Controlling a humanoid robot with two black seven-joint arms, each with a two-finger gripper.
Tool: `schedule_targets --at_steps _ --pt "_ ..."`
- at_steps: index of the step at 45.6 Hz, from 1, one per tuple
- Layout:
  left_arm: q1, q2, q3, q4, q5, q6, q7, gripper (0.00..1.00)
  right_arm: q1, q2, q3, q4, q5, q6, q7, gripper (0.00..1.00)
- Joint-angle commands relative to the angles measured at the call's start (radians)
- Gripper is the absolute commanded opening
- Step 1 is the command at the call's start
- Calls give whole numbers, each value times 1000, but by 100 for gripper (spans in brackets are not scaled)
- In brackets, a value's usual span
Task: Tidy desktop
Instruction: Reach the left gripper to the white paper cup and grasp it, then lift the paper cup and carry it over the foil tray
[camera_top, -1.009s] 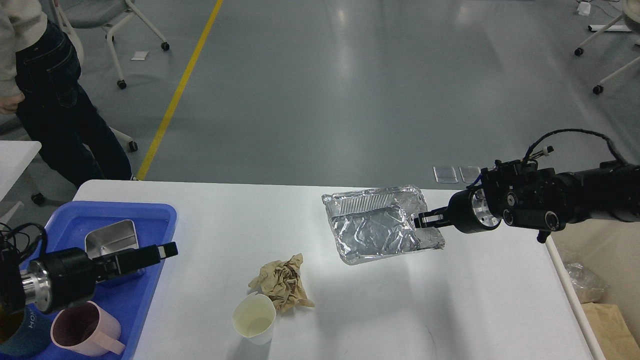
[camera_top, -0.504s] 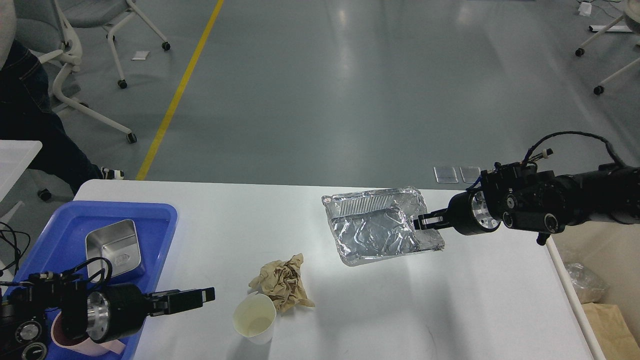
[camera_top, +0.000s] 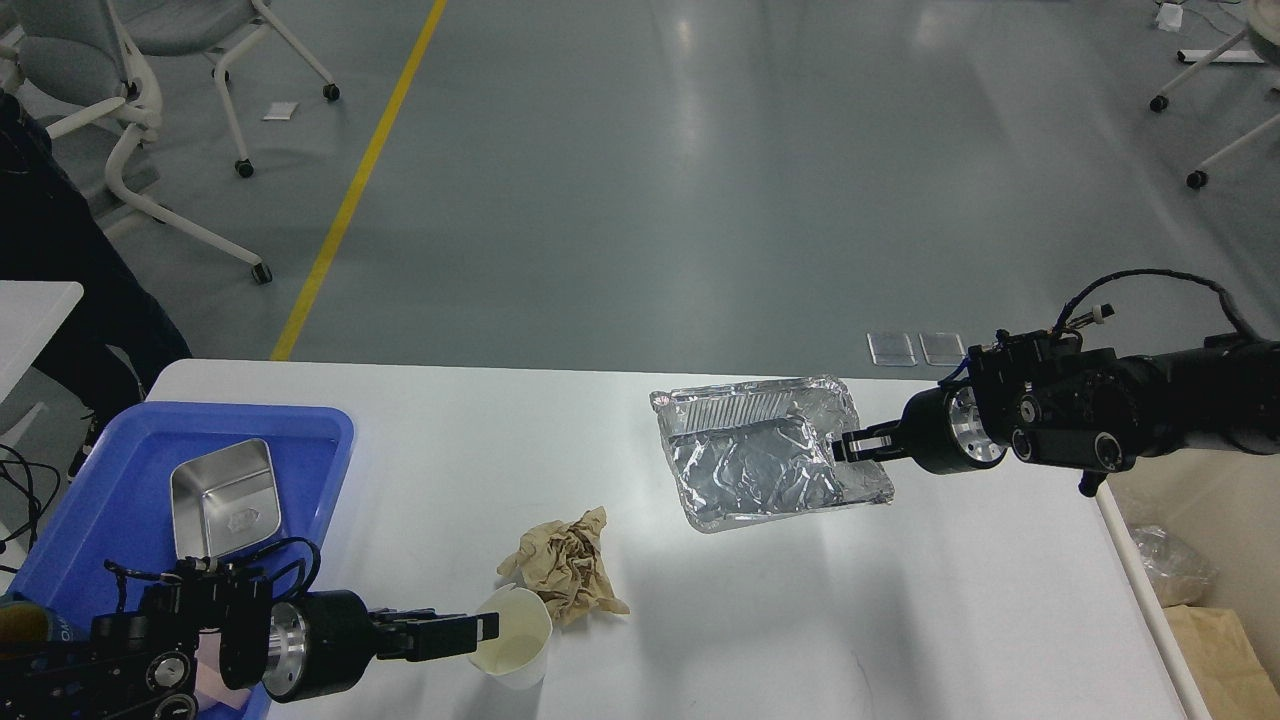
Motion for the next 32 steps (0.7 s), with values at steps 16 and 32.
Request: schedule_targets --at_steps 16,32 --pt "2 -29 54 45 60 0 -41 18 -10 0 5 0 0 -3 1 0" --pt "-6 17 46 20 54 -55 -55 10 -13 1 6 0 0 -6 -1 0"
